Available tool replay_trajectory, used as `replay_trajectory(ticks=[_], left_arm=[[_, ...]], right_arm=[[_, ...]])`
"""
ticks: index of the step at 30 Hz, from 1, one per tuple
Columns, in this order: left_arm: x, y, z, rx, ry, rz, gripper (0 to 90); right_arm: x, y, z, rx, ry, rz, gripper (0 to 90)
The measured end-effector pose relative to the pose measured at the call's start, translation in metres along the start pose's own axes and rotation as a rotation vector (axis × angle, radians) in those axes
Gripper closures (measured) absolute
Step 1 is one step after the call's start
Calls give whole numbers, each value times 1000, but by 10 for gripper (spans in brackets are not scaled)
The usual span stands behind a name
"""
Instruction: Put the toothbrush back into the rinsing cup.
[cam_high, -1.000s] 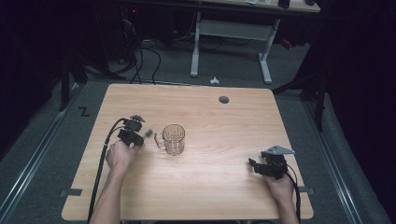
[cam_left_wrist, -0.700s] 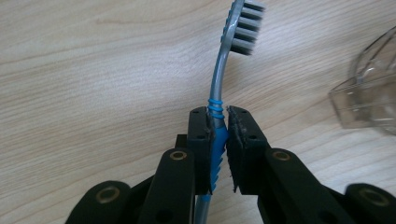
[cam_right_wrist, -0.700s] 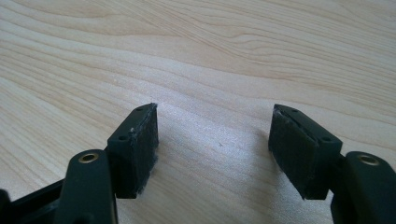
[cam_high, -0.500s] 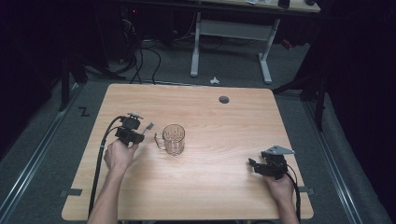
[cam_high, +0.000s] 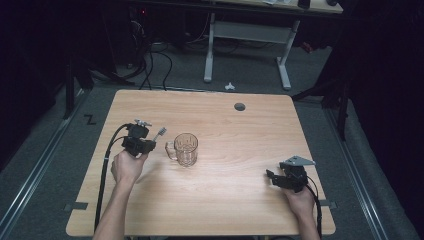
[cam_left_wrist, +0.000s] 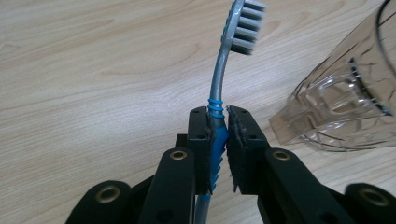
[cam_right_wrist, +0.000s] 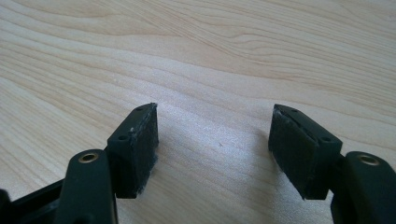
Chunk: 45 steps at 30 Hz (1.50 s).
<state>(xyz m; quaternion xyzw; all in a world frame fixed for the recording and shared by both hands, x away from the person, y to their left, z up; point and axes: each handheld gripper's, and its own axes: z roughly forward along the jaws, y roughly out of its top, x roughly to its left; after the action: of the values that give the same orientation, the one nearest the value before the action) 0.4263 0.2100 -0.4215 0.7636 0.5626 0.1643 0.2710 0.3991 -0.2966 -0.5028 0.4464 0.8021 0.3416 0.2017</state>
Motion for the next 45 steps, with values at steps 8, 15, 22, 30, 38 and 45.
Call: replay_trajectory(ticks=[8, 15, 22, 30, 38, 45], left_arm=[[-3, -4, -15, -92, -46, -10, 799], [-4, -6, -25, -167, -86, -28, 799], [-8, -1, -33, -221, -115, -28, 799], [-17, 3, -35, -253, -135, 5, 799], [-28, 11, -37, -295, -153, 29, 799], [-31, 18, -35, -306, -183, 17, 799]], right_arm=[[0, 0, 0, 0, 0, -1, 337], [0, 0, 0, 0, 0, -1, 337], [0, 0, 0, 0, 0, 0, 336], [0, 0, 0, 0, 0, -1, 337], [0, 0, 0, 0, 0, -1, 337], [0, 0, 0, 1, 2, -3, 336]])
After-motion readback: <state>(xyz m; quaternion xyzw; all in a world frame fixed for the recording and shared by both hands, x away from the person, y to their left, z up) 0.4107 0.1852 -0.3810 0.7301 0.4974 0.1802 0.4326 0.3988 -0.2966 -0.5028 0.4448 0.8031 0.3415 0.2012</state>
